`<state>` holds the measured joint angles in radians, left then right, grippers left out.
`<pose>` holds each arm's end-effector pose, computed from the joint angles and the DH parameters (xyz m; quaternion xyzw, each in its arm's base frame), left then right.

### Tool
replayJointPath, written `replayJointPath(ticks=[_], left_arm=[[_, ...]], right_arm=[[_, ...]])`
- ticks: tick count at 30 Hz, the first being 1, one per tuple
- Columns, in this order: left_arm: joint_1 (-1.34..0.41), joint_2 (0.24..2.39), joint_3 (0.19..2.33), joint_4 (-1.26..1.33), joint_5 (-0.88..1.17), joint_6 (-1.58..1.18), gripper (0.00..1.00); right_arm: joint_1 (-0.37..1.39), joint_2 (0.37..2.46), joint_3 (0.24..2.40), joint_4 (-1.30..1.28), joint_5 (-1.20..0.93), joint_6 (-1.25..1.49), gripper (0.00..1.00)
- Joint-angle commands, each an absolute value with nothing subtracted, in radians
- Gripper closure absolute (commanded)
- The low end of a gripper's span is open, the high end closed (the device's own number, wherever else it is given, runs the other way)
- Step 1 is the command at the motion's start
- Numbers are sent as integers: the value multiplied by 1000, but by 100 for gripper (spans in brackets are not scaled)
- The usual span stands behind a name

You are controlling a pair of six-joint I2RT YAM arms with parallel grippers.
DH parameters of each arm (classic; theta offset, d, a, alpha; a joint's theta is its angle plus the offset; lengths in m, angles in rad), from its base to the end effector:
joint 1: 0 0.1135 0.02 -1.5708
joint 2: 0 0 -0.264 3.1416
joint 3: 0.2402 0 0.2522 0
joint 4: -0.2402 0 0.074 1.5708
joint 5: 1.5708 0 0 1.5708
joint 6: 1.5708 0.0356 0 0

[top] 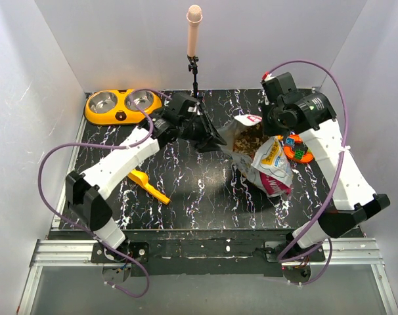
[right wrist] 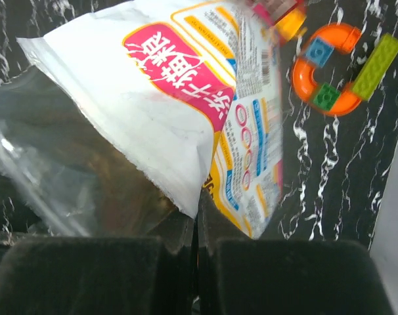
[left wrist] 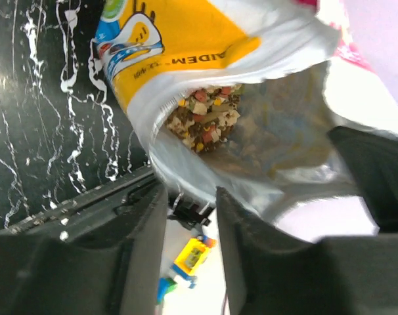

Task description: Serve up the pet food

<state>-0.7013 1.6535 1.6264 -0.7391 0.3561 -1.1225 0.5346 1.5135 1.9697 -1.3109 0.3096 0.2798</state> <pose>0.2714 -0.2454 0.3555 -0.1215 0.9001 -0.4045 0.1071 0.2372 0.1278 0.4574 -0.0640 0.9247 0.0045 0.3751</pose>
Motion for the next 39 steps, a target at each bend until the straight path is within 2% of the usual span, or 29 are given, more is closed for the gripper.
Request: replayJointPath(ticks=[1, 4, 7, 11, 15, 20, 26, 30, 34, 39], left_arm=[[-661, 1426, 1533, -777, 338, -1083, 56], [-631, 1292, 1399, -860, 284, -1083, 42], [-612, 1148, 1287, -934, 242, -1126, 36], [-606, 968, 1134, -1049, 163, -1259, 36], [-606, 865, 1036, -1179, 29, -1384, 41], [-606, 946, 1086, -1253, -135, -1359, 38], [-577, 1155, 1097, -1249, -167, -1388, 14], [-509, 1175, 1011, -1149, -86, -1434, 5], [-480, 1141, 898, -1108, -103, -1535, 4], [-448, 1212, 810, -961, -84, -1473, 11]], right_arm=[[558, 1355, 1881, -1063, 177, 330, 99], [584, 1321, 1760, -976, 77, 365, 99], [609, 1298, 1677, -927, 8, 385, 99], [615, 1293, 1608, -893, -107, 411, 99], [617, 1305, 1615, -890, -146, 408, 99], [618, 1318, 1661, -916, -196, 396, 99], [620, 1301, 1651, -925, -209, 387, 99], [620, 1279, 1638, -934, -195, 382, 99], [620, 1247, 1615, -934, -184, 382, 99], [620, 1238, 1609, -943, -186, 377, 99]])
